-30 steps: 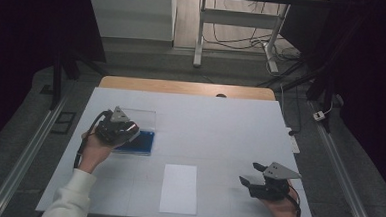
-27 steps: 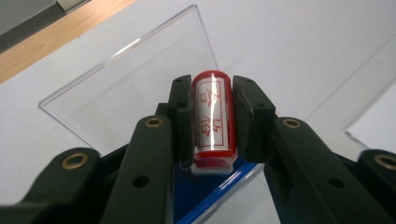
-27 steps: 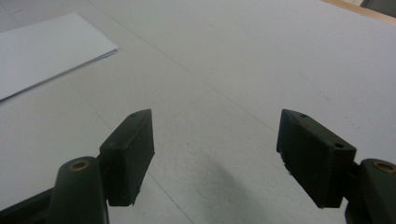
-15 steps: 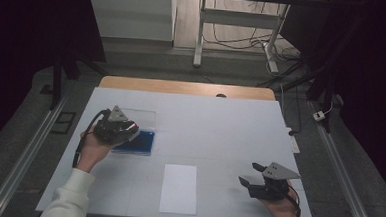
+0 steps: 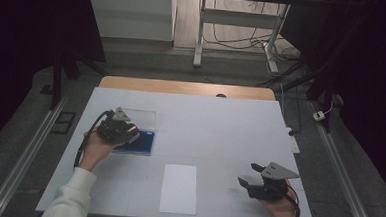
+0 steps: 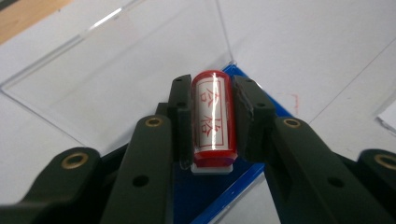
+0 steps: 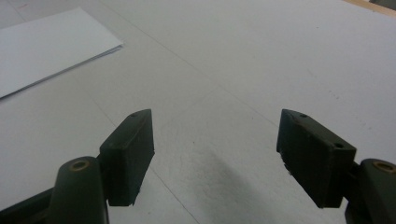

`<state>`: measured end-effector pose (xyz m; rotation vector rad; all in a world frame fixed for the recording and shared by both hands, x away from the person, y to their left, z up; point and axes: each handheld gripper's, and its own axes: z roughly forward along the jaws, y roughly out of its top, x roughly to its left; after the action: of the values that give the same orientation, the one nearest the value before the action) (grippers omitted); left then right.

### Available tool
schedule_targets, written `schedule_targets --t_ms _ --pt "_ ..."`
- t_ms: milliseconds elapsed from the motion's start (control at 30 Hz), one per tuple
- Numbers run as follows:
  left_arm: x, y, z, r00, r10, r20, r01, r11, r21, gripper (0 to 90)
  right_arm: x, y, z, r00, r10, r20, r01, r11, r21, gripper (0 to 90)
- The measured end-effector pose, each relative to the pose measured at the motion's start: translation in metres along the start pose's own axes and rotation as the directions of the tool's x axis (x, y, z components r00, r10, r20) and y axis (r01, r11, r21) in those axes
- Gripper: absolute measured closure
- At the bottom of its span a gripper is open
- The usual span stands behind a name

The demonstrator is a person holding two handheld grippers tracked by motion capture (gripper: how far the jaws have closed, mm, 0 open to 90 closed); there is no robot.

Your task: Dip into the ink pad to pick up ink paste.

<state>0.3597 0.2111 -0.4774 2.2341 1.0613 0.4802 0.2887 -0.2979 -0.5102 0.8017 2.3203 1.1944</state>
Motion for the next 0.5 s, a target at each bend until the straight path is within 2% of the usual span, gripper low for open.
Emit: schedule_targets --t_ms 167,500 --pt "0.0010 -0.0022 0.0054 1.0000 -0.002 -0.004 0.002 0.9998 0.022 70.3 0.0001 -0.0005 -0.0001 1.0000 0.003 0.001 -0.003 1.000 0.011 27.1" --pt "-0.0010 -0.0032 0.0113 1.0000 0.006 0.003 -0.006 0.9996 0.029 70.3 -0.0001 -0.0007 -0.0003 1.0000 0.000 0.003 0.000 1.000 0.015 27.1"
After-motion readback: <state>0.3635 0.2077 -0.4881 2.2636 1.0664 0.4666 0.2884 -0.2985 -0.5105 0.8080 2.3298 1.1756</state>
